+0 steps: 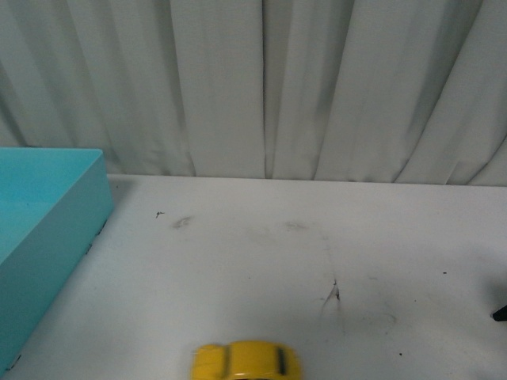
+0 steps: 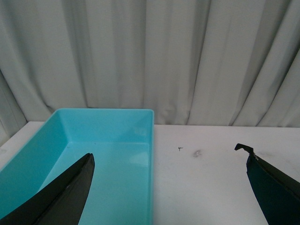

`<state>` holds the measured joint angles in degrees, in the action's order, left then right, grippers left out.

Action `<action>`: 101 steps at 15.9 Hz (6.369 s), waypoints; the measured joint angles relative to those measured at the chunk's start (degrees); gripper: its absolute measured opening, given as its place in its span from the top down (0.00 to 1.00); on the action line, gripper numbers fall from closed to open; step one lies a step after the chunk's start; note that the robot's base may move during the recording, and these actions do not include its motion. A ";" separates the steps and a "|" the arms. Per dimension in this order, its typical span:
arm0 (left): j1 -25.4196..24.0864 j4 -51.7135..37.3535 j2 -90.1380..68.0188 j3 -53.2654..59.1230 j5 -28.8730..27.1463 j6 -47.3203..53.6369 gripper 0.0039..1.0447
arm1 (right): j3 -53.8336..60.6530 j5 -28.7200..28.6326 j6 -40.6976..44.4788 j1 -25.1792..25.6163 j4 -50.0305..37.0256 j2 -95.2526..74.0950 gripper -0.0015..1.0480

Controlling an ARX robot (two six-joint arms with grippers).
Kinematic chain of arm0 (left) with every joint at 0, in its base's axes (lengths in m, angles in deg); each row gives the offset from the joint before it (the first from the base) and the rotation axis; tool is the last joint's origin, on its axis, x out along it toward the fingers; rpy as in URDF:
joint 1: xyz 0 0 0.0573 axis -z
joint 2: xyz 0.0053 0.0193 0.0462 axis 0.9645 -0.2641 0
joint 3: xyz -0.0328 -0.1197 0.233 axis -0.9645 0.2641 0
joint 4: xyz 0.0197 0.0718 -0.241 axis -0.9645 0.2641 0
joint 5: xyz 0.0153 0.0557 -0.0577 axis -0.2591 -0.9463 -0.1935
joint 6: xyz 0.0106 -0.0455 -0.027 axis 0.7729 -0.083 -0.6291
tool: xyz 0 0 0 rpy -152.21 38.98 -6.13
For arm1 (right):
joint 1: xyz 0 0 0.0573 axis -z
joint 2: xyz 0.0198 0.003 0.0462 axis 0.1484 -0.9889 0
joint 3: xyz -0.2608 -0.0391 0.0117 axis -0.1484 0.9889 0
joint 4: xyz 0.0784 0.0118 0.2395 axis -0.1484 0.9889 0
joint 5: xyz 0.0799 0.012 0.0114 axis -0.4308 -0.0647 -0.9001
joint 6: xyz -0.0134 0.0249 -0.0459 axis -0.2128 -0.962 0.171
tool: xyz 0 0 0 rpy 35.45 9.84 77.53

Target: Wind up and store yellow beetle toy

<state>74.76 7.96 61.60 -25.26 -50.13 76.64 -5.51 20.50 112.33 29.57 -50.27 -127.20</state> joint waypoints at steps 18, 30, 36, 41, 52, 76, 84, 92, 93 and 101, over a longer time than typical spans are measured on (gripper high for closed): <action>-0.02 0.00 0.00 0.00 -0.04 0.00 0.06 | 38.97 22.62 -85.61 -11.78 -98.42 25.09 0.43; -0.02 0.00 0.00 0.00 -0.02 0.00 0.06 | 62.93 46.36 -100.04 -21.33 -84.80 74.38 0.98; -0.02 0.00 0.00 0.00 -0.02 0.00 0.06 | 65.35 46.38 -100.04 -21.33 -70.10 91.93 0.98; -0.02 0.00 0.00 0.00 -0.02 0.00 0.06 | 65.37 46.38 -100.04 -21.33 -59.12 103.95 0.98; -0.02 0.00 0.00 0.00 -0.02 0.00 0.06 | 65.37 46.36 -100.04 -21.33 -45.18 118.09 0.98; 2.16 -18.03 -62.12 -31.61 -8.98 -2.67 0.06 | 65.37 46.40 -100.06 -21.29 -33.27 129.59 0.06; 15.19 22.18 -75.95 -46.36 14.99 42.64 0.06 | 65.37 46.42 -100.06 -21.29 -33.24 129.59 0.06; 19.61 34.01 -89.48 -49.68 5.49 62.01 0.06 | 65.37 46.42 -100.06 -21.29 -33.24 129.59 0.06; 19.56 34.34 -91.03 -49.68 5.20 62.90 0.06 | 65.37 46.42 -100.06 -21.29 -33.24 129.59 0.06; 16.52 29.14 -100.37 -48.46 -1.68 70.05 0.06 | 65.37 46.42 -100.06 -21.29 -33.24 129.59 0.06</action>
<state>91.29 37.09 -38.77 -73.72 -51.81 146.69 59.87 66.93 12.27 8.28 -83.51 2.39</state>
